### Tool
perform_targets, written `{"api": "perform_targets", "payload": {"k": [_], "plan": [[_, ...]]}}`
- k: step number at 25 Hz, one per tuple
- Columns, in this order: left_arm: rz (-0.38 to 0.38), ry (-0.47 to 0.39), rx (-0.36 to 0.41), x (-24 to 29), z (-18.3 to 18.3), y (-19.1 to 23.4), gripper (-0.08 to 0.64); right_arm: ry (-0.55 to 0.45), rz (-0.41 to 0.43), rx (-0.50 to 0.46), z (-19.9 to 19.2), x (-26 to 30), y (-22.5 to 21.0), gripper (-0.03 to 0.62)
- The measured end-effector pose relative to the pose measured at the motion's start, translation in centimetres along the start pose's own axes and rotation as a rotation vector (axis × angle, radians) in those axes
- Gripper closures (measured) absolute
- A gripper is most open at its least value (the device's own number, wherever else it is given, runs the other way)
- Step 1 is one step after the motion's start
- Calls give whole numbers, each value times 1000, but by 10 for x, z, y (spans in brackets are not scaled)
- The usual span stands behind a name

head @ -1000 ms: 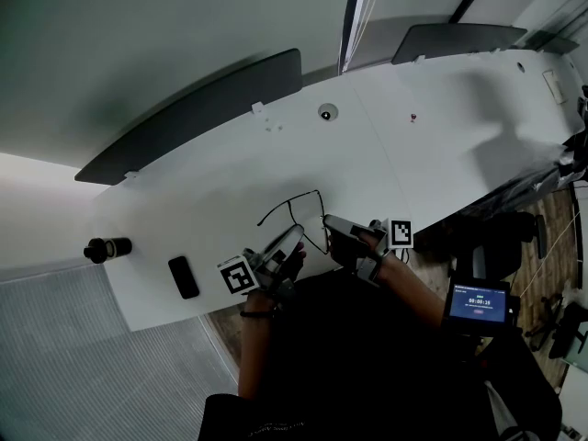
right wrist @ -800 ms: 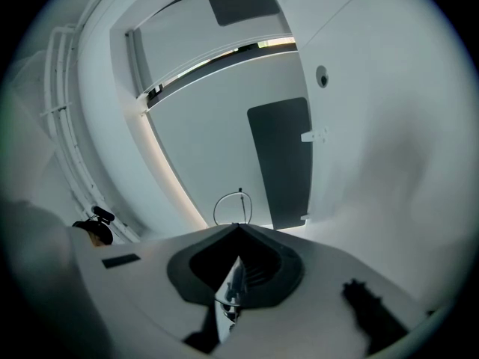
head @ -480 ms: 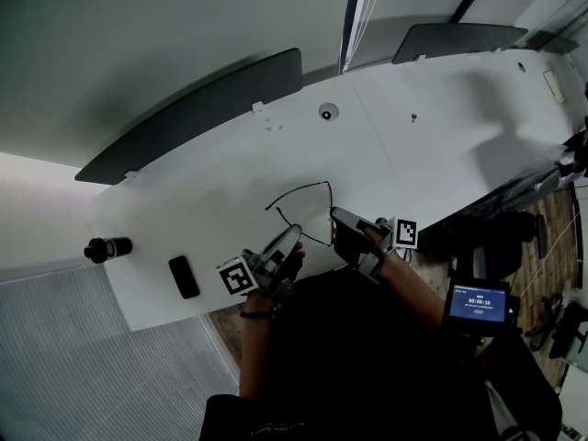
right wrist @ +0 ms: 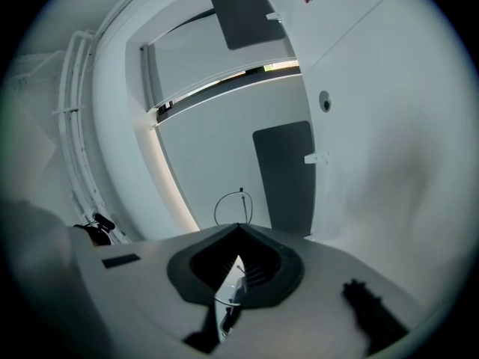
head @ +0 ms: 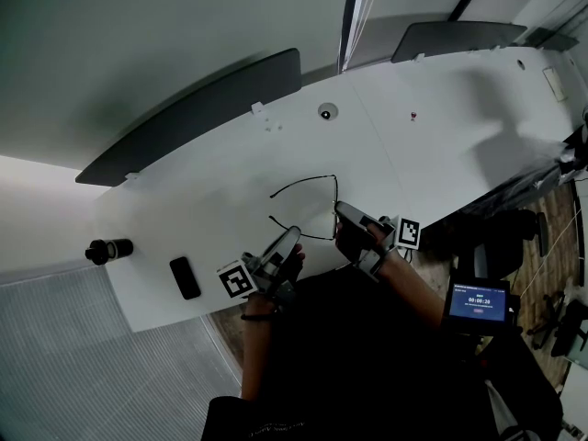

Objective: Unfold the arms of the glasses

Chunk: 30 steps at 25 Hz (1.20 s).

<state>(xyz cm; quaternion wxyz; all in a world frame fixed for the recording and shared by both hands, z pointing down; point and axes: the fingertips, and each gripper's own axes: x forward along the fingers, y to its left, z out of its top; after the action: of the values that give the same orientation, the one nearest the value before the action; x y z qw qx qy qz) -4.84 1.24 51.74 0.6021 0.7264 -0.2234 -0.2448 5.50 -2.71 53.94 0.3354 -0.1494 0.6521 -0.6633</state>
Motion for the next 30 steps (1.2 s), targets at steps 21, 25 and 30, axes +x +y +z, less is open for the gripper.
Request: {"api": "perform_targets", "payload": {"k": [21,25,30], "plan": [[-35,-78,40,-19,5,5,403,-61,12,11,7,0,0,584],[-43,-152,84,-30,17,8,400,-75,11,19,9,-4,0,584],[-93,-381,52,-64,50,10,403,-89,21,-8,14,-7,3,584]]}}
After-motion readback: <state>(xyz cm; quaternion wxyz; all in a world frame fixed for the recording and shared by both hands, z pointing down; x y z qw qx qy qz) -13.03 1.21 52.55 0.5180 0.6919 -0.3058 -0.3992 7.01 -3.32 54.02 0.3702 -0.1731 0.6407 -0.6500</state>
